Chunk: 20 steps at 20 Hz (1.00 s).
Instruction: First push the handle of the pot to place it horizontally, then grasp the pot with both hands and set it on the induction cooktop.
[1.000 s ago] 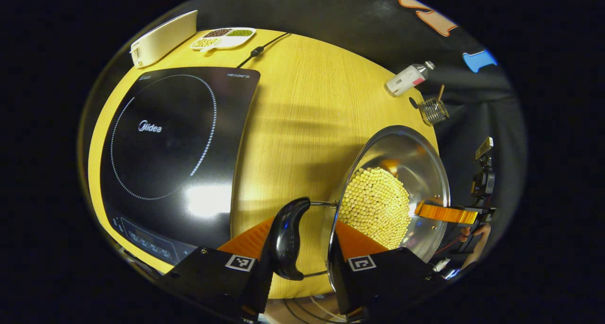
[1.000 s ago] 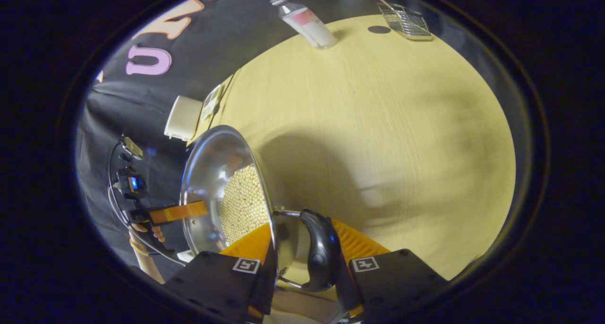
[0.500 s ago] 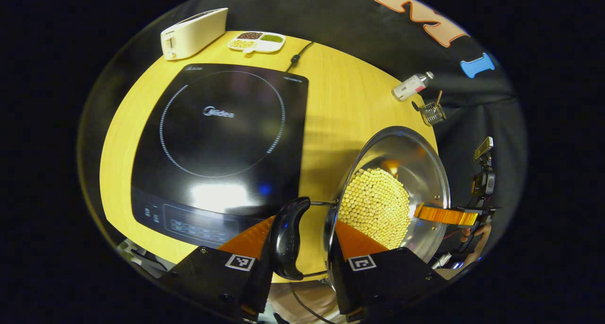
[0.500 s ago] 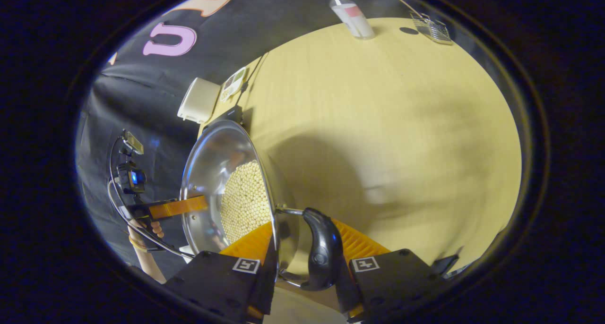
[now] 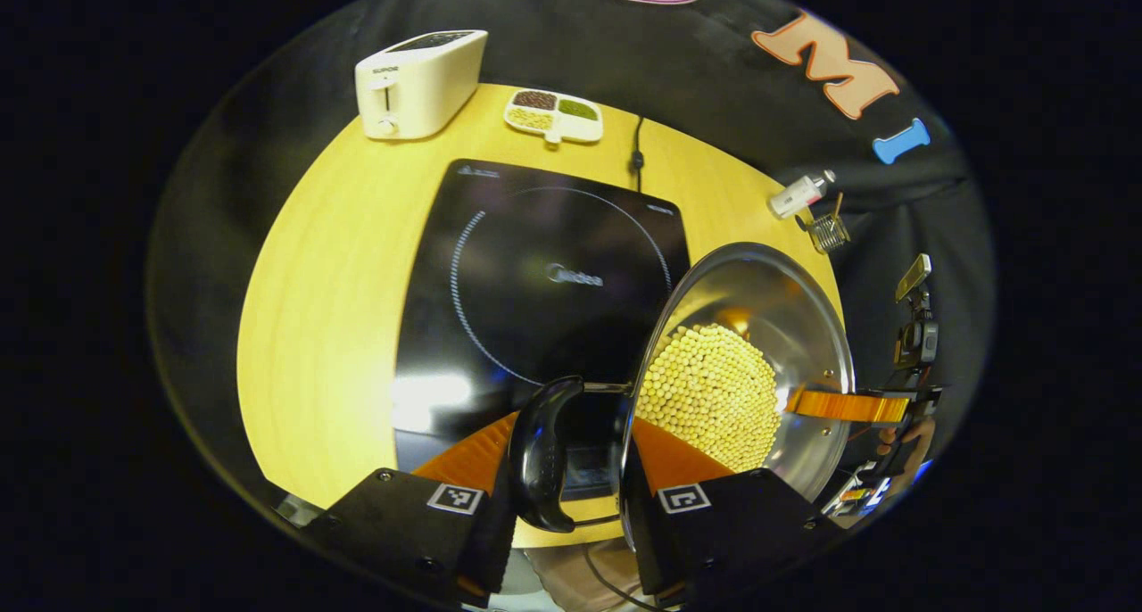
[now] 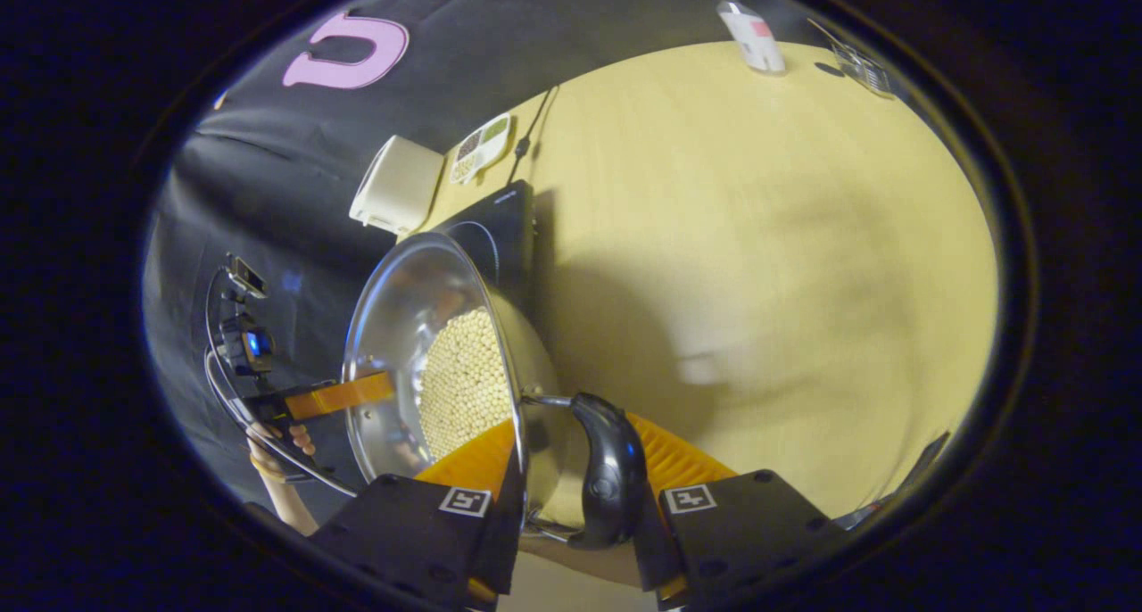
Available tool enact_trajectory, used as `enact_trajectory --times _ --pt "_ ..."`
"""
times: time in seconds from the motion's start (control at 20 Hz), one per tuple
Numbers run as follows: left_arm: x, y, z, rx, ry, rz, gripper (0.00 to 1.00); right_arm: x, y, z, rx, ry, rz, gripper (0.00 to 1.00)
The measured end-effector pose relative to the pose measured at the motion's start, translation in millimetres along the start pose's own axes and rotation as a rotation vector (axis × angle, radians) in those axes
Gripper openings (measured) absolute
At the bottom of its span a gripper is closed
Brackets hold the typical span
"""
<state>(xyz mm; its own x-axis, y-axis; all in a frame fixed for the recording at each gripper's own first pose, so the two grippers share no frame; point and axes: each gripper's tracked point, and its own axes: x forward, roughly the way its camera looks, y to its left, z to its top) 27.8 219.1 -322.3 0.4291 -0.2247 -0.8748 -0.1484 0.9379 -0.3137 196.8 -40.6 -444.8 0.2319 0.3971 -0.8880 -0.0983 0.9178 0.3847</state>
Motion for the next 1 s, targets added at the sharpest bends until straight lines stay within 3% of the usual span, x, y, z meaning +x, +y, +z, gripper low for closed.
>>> enact_trajectory --times 0.1,0.15,0.2,0.35,0.9,1.0 --pt "1 25 17 0.004 -0.024 0.010 0.57 -2 3 1 -0.013 -0.017 0.001 0.50" --pt "1 37 26 0.006 -0.039 0.015 0.57 -4 4 1 -0.016 -0.022 0.000 0.56" --pt "-2 48 32 0.017 -0.057 0.019 0.57 -5 2 3 -0.019 -0.026 -0.001 0.50" --pt "7 69 56 0.044 -0.092 0.028 0.56 -9 -1 4 -0.015 -0.036 -0.005 0.50" --pt "33 95 89 0.067 -0.130 0.032 0.57 -8 -2 10 -0.010 -0.089 -0.017 0.50" --pt "35 98 93 0.087 -0.135 0.037 0.57 -8 -5 12 -0.002 -0.105 -0.013 0.55"
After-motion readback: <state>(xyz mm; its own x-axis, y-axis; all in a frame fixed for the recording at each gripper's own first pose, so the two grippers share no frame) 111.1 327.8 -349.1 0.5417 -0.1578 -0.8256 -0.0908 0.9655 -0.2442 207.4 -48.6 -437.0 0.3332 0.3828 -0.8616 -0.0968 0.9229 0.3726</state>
